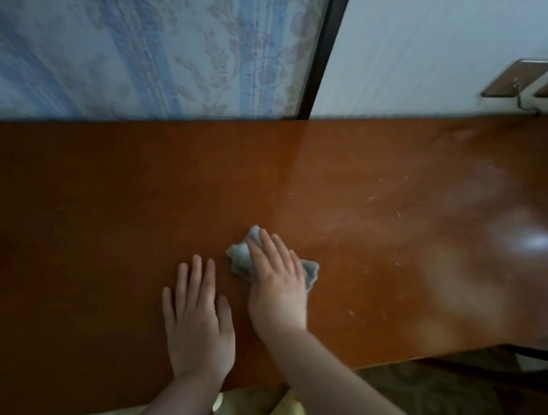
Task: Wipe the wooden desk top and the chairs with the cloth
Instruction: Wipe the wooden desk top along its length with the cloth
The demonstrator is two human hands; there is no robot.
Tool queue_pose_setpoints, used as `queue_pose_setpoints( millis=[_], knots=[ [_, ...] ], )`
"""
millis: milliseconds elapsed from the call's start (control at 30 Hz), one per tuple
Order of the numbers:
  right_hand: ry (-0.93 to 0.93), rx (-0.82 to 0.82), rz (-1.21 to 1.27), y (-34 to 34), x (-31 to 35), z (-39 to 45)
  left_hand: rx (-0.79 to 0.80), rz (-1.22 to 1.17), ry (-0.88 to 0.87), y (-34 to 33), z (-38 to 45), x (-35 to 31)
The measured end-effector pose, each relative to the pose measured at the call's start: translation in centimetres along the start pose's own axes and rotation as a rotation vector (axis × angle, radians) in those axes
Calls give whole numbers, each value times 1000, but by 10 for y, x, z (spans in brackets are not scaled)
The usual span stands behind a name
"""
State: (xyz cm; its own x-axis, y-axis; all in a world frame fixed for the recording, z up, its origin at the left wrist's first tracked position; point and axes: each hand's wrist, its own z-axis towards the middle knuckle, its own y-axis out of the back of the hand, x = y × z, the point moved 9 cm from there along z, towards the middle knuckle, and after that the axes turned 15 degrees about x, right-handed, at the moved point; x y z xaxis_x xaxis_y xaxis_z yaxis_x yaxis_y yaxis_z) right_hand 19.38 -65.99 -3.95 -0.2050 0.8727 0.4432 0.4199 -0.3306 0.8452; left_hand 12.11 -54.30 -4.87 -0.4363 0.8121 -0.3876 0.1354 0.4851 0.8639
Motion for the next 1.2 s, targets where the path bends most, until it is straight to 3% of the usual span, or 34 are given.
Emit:
queue_pose_setpoints(
  millis=[33,133,267,333,400,500,600,733,933,1133,1200],
  knots=[
    [-10,-26,35,-7,8,-8,-29,-27,14,2,1,0],
    [229,48,-63,-34,27,-57,-122,-190,31,12,-3,7],
    [495,240,-286,-28,-16,-98,-135,-162,12,11,-5,3],
    [437,223,-258,-10,-50,-83,-108,-74,21,7,-3,1],
    [229,121,-159,6,-68,-65,-90,-13,20,4,-3,-5],
    [3,-38,-24,-3,-50,-74,-82,-61,108,-5,-6,-19],
    [221,17,-99,-13,-30,-108,-87,-86,160,-13,-10,-38],
    [407,242,-243,8,-78,-104,-61,-42,114,-26,-10,-59],
    [64,-56,72,9,-70,-76,-31,6,123,-34,-3,-66],
    [416,155,-223,16,-96,-104,-16,48,152,-36,-1,-64],
    [311,93,-136,34,-124,-92,-14,65,167,-36,-1,-65]
  ],
)
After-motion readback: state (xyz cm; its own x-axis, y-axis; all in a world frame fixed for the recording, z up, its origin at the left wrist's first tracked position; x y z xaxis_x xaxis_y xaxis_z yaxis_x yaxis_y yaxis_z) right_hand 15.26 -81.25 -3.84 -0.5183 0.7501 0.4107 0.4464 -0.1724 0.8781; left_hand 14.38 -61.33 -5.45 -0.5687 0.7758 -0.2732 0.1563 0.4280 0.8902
